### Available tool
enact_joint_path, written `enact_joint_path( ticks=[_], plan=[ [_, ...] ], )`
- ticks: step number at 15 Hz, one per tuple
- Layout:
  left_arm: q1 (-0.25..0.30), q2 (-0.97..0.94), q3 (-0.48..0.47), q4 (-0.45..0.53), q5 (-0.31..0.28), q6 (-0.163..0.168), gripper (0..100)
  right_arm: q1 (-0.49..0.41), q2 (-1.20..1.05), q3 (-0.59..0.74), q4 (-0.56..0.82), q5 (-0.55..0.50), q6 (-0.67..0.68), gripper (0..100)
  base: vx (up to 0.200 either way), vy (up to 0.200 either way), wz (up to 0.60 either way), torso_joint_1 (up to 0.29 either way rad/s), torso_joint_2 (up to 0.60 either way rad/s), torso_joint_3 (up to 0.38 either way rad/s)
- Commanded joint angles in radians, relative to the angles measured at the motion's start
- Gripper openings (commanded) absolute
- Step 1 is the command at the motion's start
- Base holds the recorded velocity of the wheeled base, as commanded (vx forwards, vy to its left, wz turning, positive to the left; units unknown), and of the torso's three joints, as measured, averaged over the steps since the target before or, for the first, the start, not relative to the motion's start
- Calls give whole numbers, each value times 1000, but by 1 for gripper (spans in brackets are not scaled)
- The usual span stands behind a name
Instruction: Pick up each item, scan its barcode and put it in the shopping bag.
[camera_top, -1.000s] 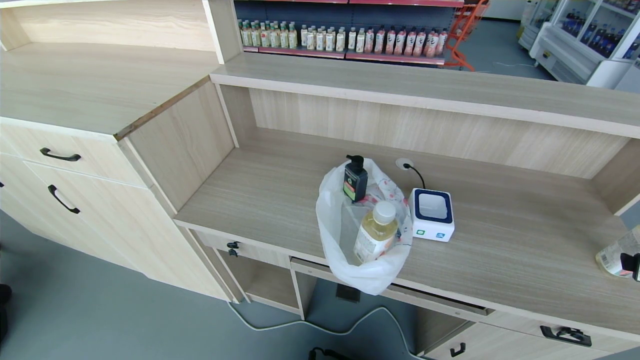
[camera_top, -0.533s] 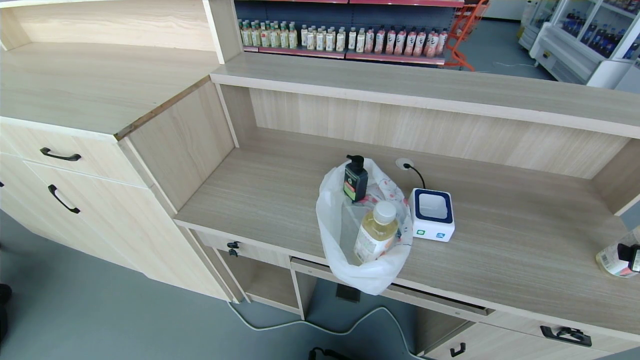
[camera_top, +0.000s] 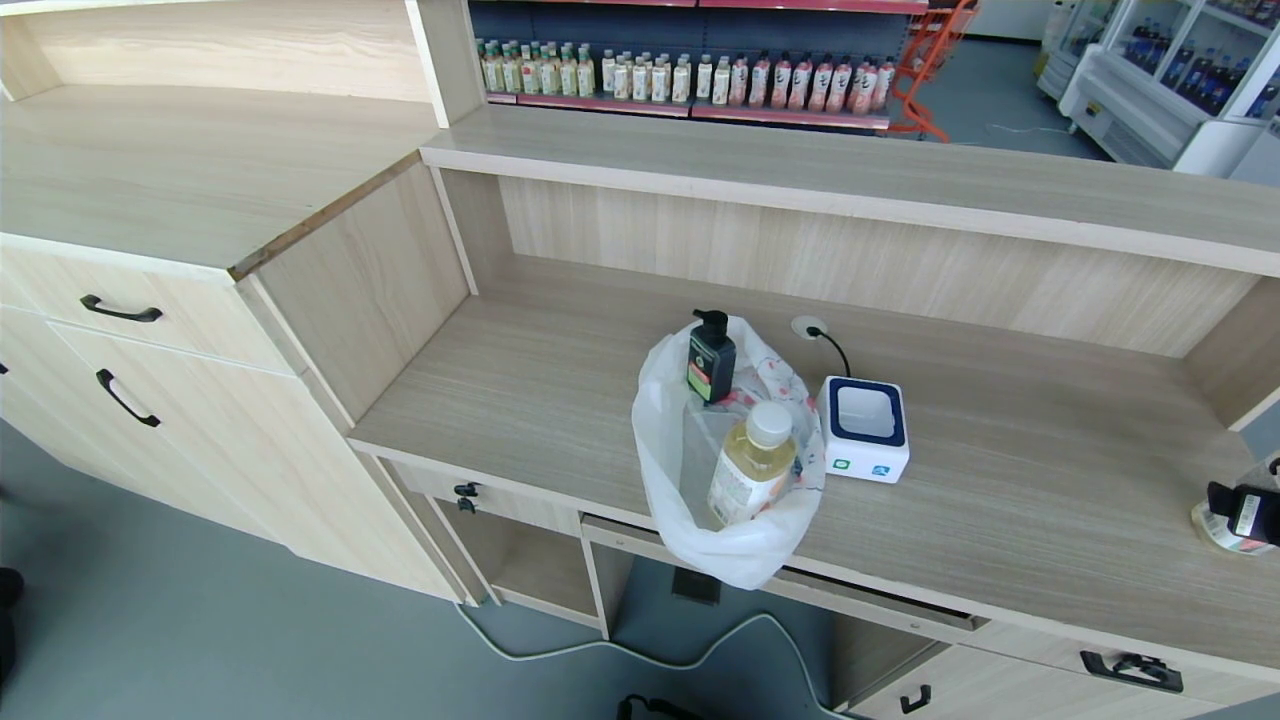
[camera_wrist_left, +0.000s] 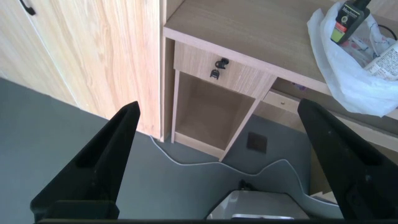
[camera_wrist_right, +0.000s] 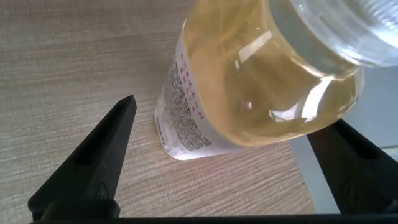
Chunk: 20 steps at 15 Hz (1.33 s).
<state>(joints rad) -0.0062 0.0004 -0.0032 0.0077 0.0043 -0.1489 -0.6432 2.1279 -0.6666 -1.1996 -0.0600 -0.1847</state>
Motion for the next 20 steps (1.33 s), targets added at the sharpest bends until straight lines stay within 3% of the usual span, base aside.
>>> enact_joint_path(
  ticks=[1, 10, 15, 16, 20],
  plan=[
    [0, 0, 0, 0, 0, -1, 100, 5, 34, -10, -26, 11, -1, 100, 0, 0, 0, 0, 0, 0],
    [0, 0, 0, 0, 0, -1, 100, 13, 103, -74, -83, 60, -7, 100, 0, 0, 0, 0, 0, 0],
    [0, 0, 0, 0, 2, -1, 100, 7, 133, -80, -138, 137, -6, 100, 0, 0, 0, 0, 0, 0],
    [0, 0, 0, 0, 0, -1, 100, 2, 136, -82, -140, 158, -10, 0, 0, 0, 0, 0, 0, 0],
    [0, 0, 0, 0, 0, 0, 100, -16, 158, -110, -152, 166, -42, 0, 0, 0, 0, 0, 0, 0]
  ],
)
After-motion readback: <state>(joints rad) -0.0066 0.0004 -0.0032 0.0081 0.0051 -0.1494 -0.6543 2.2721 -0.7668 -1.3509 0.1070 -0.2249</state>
